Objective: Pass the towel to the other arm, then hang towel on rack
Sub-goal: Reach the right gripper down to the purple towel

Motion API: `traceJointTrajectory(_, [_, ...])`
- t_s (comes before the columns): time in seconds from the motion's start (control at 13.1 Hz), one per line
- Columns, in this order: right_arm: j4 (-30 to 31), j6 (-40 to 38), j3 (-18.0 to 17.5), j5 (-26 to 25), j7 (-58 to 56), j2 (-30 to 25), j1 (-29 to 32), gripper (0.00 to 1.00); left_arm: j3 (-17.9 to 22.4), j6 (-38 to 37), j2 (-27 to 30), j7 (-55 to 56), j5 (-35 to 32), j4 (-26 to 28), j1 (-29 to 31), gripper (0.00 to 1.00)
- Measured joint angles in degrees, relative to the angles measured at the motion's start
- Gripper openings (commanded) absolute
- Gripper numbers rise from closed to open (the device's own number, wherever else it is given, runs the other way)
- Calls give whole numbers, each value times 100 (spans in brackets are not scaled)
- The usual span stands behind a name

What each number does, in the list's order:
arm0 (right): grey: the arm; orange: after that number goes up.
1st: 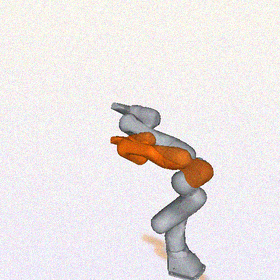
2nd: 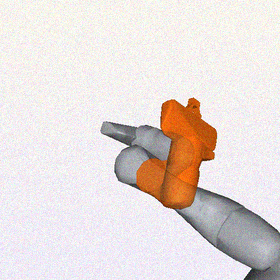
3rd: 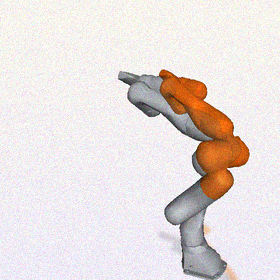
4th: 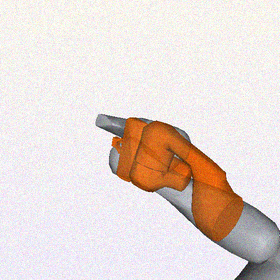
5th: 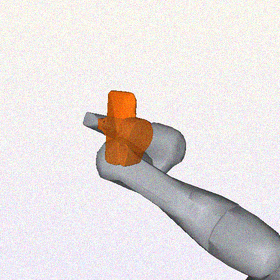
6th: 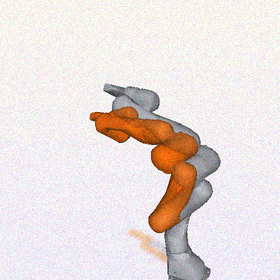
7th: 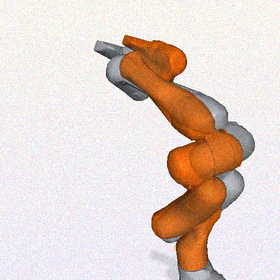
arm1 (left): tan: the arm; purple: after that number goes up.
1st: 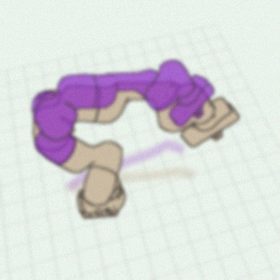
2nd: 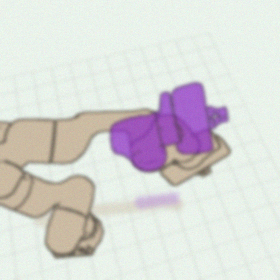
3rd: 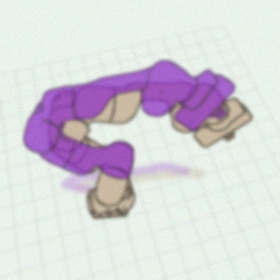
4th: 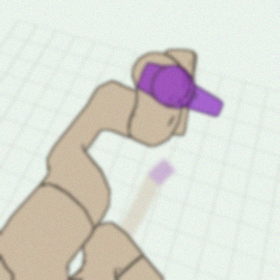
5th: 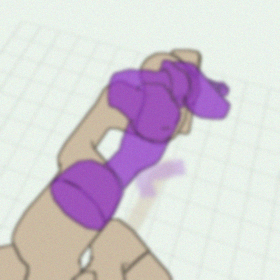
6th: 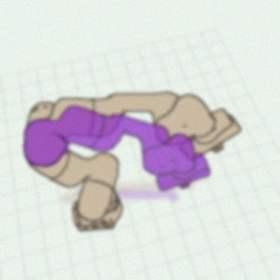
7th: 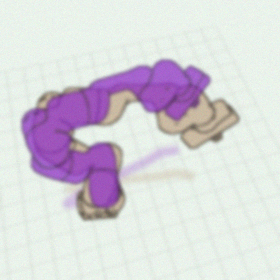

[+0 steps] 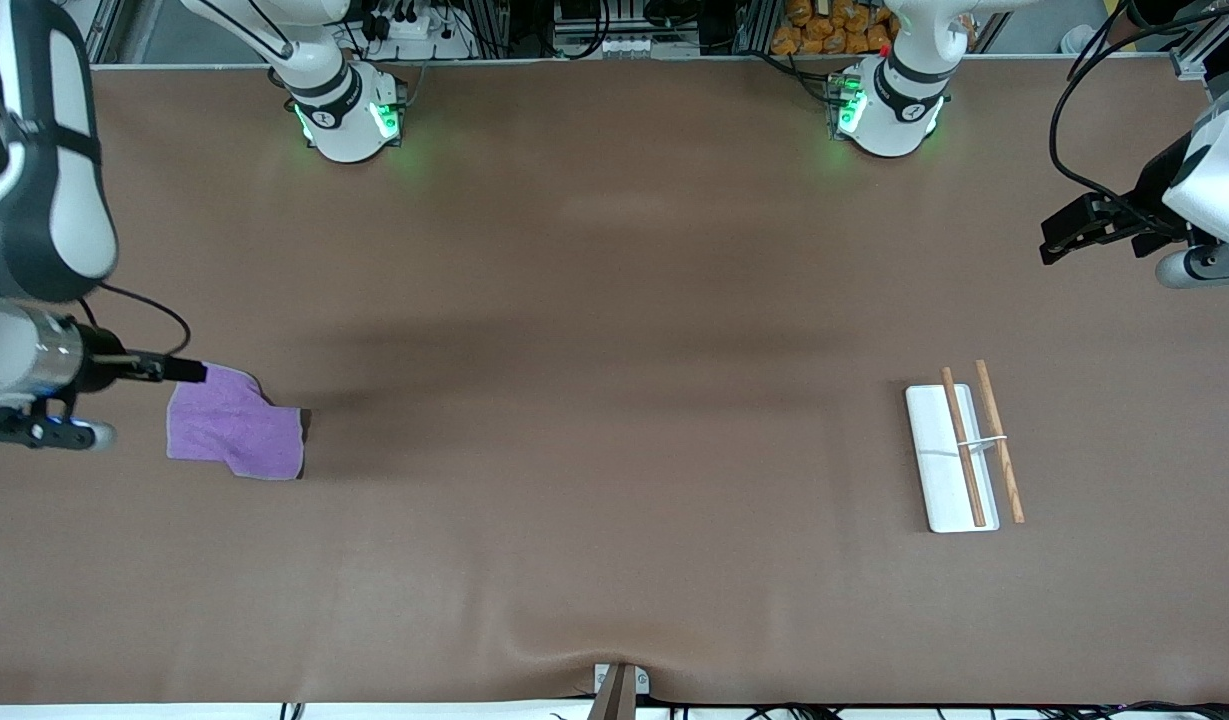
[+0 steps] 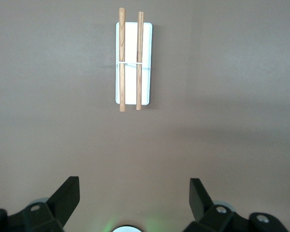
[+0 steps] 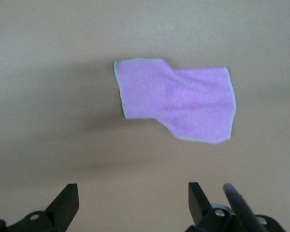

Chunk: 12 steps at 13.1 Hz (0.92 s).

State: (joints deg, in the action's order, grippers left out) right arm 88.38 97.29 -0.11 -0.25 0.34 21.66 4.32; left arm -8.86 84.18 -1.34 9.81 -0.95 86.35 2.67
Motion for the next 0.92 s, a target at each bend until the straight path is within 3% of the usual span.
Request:
traceJointTrajectory(0.53, [-3,1045,-15,-101,-1037,935,-13,100,1,0,-11,0,0,1,-1,100])
traceJointTrajectory(0.92, [-4,2052,36,-111,-2970,1469,199,100,1,0,-11,0,0,1,0,100])
